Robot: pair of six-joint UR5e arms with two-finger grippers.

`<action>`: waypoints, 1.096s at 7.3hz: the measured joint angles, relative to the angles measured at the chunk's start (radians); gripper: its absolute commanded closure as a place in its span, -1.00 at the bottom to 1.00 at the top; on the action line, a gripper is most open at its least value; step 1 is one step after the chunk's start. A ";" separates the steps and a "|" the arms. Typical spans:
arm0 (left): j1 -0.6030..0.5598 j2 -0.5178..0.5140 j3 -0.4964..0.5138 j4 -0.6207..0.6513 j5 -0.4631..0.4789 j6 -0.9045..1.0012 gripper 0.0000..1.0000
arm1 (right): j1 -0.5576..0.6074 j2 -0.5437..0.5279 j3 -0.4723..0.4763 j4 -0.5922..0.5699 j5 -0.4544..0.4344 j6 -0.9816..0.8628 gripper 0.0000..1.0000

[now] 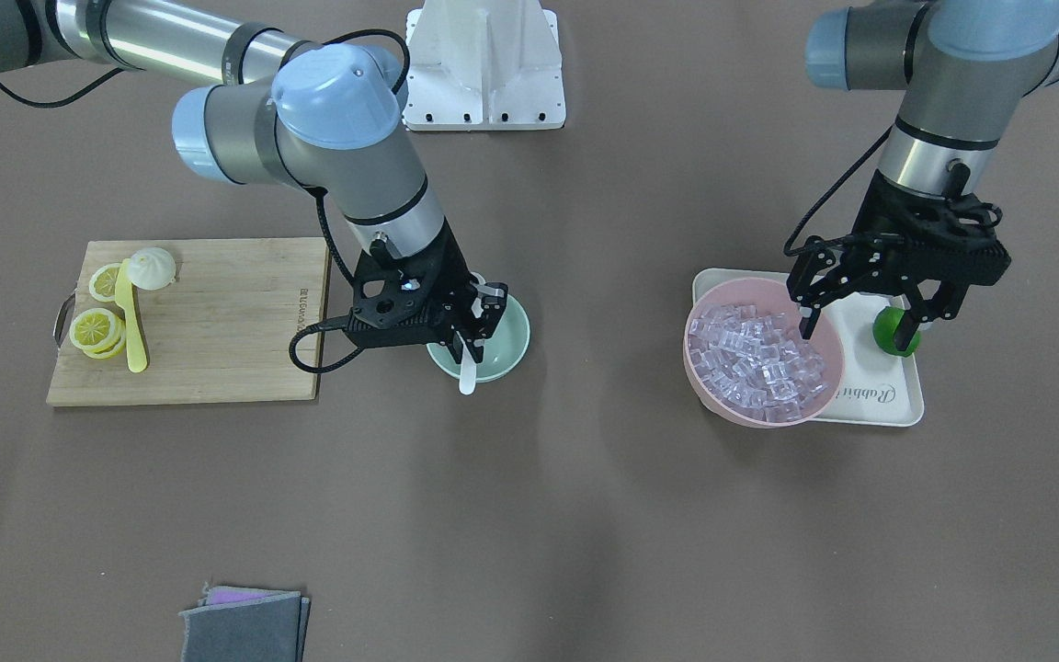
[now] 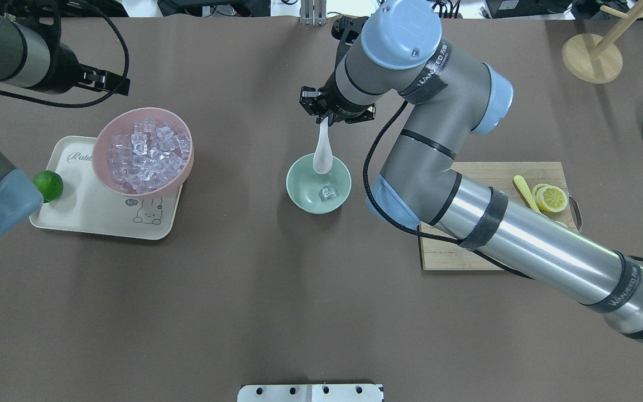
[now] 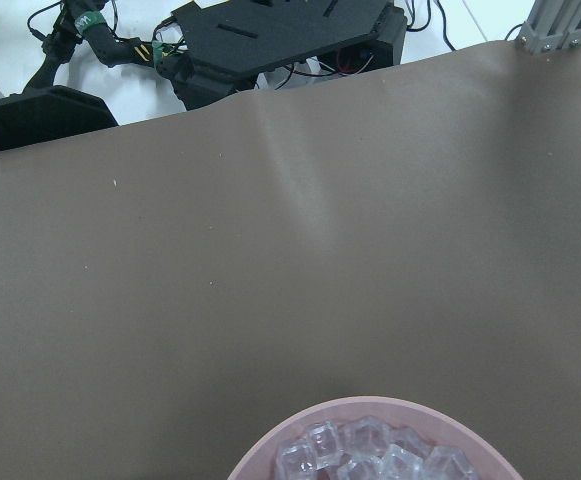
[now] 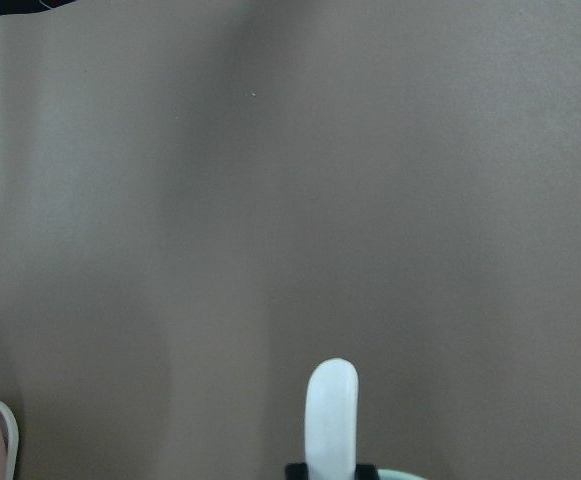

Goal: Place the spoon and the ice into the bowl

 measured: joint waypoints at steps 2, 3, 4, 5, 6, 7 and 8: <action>-0.021 -0.001 0.000 -0.002 -0.011 -0.001 -0.97 | -0.045 0.007 -0.071 0.059 -0.072 0.002 1.00; -0.041 -0.005 -0.002 -0.006 -0.030 -0.005 -0.97 | -0.061 0.006 -0.087 0.066 -0.088 0.001 1.00; -0.067 -0.009 -0.004 -0.018 -0.043 -0.008 -0.97 | -0.068 0.004 -0.096 0.066 -0.095 -0.001 -0.95; -0.091 -0.010 -0.004 -0.031 -0.049 -0.007 -0.97 | -0.071 0.003 -0.101 0.066 -0.097 0.001 -1.00; -0.106 -0.010 -0.004 -0.039 -0.051 -0.003 -0.97 | -0.073 0.001 -0.099 0.066 -0.096 0.000 -1.00; -0.115 -0.009 -0.004 -0.041 -0.052 -0.001 -0.97 | -0.068 -0.004 -0.085 0.056 -0.082 -0.005 -1.00; -0.126 -0.001 0.000 -0.041 -0.051 0.001 -0.97 | -0.047 -0.008 -0.051 0.022 -0.035 -0.013 -1.00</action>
